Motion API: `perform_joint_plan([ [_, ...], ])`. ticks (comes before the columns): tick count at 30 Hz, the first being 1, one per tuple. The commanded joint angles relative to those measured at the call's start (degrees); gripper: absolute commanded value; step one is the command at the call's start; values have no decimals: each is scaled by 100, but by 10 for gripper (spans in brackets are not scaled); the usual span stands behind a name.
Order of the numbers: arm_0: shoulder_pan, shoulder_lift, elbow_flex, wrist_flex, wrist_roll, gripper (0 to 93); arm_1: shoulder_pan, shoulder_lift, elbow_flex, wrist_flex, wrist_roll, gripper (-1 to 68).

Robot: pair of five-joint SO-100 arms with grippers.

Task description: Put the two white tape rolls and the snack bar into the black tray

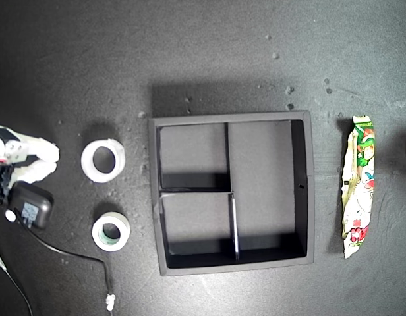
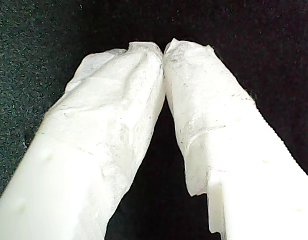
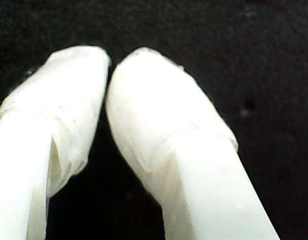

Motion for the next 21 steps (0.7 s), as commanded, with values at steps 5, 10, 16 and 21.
perform_joint_plan([
  [5, -861, 290, 325, 70, -844, 2, 844, -35, 62, -439, -492, -3],
  [10, -861, 290, 325, 70, -844, 2, 853, -35, 62, -439, -501, -3],
  [16, -844, 290, 325, 70, -844, 0, 879, -35, 62, -439, -562, -3],
  [21, 9, 290, 325, -712, -88, 0, 712, -35, 62, -1230, -1661, -3],
])
